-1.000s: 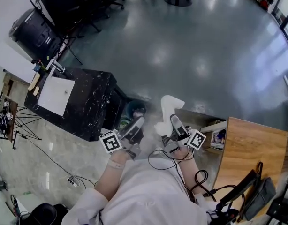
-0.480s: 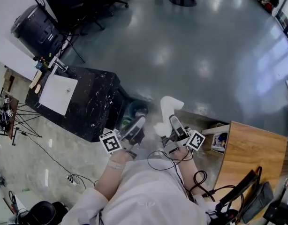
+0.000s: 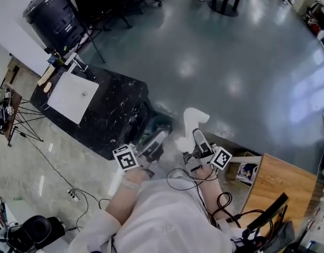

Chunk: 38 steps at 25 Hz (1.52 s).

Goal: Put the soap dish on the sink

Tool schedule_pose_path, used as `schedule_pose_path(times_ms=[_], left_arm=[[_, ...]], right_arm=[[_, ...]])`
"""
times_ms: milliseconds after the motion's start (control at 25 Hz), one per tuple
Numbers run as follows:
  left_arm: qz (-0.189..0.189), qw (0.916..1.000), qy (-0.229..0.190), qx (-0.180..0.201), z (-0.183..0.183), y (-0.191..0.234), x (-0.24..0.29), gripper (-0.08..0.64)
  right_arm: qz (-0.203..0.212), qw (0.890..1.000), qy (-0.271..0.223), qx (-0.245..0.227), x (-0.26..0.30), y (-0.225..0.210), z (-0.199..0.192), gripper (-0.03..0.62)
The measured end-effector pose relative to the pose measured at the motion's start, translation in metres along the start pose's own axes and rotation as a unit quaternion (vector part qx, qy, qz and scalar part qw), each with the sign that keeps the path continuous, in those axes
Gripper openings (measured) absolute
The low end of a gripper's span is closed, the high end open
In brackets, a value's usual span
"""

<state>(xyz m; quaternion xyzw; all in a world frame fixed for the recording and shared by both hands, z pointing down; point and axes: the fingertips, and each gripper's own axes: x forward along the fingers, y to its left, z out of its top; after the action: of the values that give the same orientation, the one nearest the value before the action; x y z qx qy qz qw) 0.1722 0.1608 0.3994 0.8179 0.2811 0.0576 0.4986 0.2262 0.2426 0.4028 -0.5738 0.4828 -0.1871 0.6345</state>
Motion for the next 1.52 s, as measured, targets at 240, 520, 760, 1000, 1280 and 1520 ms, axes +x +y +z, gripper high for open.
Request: schedule_pose_path(times_ms=[240, 520, 760, 1000, 1280, 1520], left_arm=[[0.022, 0.9985, -0.05, 0.005, 0.055, 0.028, -0.037, 0.009], [0.045, 0.9915, -0.122, 0.007, 0.124, 0.057, -0.106, 0.028], [0.077, 0.9785, -0.191, 0.005, 0.172, 0.09, -0.178, 0.057], [0.103, 0.9616, -0.254, -0.001, 0.196, 0.112, -0.241, 0.087], [0.145, 0.9319, -0.332, -0.013, 0.207, 0.145, -0.32, 0.087], [0.183, 0.9066, -0.379, -0.028, 0.198, 0.172, -0.377, 0.087]], right_arm=[[-0.008, 0.999, 0.053, 0.011, 0.066, -0.026, -0.035, 0.451], [-0.011, 0.991, 0.131, 0.011, 0.155, -0.047, -0.102, 0.453], [-0.017, 0.98, 0.201, 0.005, 0.225, -0.074, -0.165, 0.453], [-0.028, 0.956, 0.291, -0.03, 0.275, -0.099, -0.24, 0.452], [-0.043, 0.91, 0.408, -0.062, 0.306, -0.147, -0.34, 0.451], [-0.068, 0.864, 0.49, -0.098, 0.305, -0.194, -0.415, 0.451]])
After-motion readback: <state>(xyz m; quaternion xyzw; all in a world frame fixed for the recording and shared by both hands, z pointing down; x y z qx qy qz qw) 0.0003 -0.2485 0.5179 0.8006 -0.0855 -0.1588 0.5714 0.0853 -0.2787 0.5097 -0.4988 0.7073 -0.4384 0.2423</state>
